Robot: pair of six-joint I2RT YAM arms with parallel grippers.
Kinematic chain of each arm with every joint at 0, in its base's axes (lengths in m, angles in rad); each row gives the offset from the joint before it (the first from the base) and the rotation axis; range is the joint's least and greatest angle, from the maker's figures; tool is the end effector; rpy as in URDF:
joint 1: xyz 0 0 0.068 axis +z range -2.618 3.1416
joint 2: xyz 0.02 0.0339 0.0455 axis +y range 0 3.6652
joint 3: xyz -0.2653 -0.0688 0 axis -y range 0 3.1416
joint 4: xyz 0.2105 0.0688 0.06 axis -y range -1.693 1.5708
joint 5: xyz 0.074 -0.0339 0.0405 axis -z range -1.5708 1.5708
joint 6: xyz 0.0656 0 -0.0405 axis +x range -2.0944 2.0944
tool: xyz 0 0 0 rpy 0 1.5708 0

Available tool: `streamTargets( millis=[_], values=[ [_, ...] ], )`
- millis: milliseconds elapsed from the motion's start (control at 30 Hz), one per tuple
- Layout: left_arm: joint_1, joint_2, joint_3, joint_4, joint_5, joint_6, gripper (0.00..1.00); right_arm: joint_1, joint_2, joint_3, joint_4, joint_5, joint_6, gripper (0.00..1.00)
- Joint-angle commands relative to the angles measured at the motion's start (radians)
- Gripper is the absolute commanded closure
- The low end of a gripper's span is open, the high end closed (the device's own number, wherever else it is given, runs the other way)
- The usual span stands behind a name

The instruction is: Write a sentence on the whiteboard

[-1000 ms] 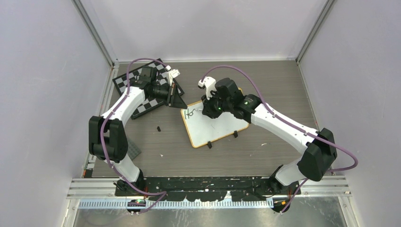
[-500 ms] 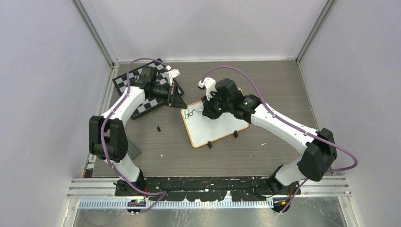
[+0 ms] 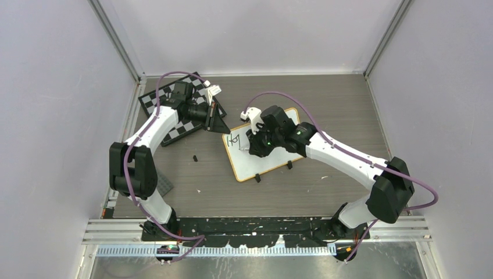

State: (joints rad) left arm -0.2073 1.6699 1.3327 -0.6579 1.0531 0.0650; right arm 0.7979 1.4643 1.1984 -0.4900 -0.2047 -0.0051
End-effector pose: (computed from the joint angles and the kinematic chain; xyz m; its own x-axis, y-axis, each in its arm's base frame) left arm 0.3041 -0.1222 0.2752 -0.7824 0.1974 -0.5906 0.6169 0.3749 -0.6920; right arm 0.2078 0.2321 0.2851 -0.4748 -0.4940 -0.7284 -0.8067 0.5752 0.1357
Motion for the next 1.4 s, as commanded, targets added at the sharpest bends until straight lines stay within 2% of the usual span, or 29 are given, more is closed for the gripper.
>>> streamTargets(
  millis=[0,233,633,1367],
  values=[
    [-0.015,0.012,0.011,-0.018,-0.031,0.019,1.00,0.010,-0.021,0.028,0.013,-0.027,-0.006,1.00],
    [-0.015,0.012,0.013,-0.019,-0.026,0.019,1.00,-0.017,-0.055,0.078,0.010,-0.032,0.000,1.00],
    [-0.015,0.015,0.016,-0.020,-0.022,0.019,1.00,-0.043,-0.023,0.110,0.041,0.025,0.023,1.00],
    [-0.015,0.020,0.022,-0.019,-0.023,0.015,1.00,-0.069,-0.021,0.099,0.053,0.068,0.014,1.00]
  ],
)
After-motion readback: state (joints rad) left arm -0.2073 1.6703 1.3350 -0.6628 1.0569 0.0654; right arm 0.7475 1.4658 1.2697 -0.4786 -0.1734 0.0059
